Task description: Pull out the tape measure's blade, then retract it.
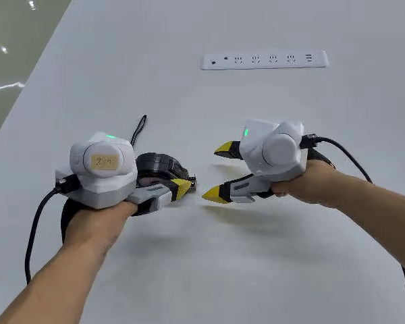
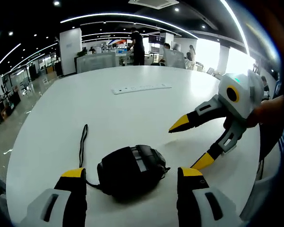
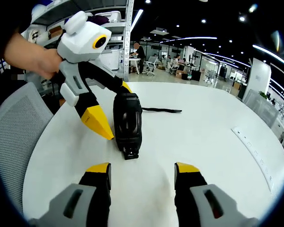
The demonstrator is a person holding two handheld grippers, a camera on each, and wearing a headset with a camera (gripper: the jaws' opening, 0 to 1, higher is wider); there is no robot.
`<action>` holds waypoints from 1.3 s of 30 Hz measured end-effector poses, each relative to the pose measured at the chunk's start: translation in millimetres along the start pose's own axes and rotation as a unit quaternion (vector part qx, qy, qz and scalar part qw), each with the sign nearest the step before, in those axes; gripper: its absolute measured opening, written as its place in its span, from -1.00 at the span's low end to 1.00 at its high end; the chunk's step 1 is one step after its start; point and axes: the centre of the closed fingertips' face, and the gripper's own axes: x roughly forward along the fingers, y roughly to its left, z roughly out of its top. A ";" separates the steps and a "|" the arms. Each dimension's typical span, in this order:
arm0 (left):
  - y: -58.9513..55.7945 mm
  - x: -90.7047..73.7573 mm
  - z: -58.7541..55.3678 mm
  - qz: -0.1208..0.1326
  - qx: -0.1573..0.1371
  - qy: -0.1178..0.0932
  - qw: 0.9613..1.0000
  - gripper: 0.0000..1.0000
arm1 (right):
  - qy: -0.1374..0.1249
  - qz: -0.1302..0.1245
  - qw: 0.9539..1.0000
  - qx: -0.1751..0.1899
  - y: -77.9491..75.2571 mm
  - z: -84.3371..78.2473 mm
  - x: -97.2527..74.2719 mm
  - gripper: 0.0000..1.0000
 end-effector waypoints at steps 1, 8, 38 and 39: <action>0.6 -0.7 -1.0 -0.001 0.004 0.003 1.000 0.51 | 0.000 -0.003 1.000 0.003 -0.3 -1.0 -2.9 0.13; 3.4 -5.3 -3.4 -0.016 0.026 0.000 1.000 0.63 | -0.001 -0.035 0.999 0.038 -8.8 -11.5 -24.7 0.41; -7.1 -32.7 3.2 -0.086 0.078 -0.039 0.992 0.96 | -0.007 -0.122 0.984 0.126 -2.6 -51.5 -109.6 0.90; -8.7 -34.7 3.7 -0.092 0.079 -0.045 0.992 0.97 | -0.008 -0.125 0.984 0.128 -0.7 -53.4 -112.4 0.91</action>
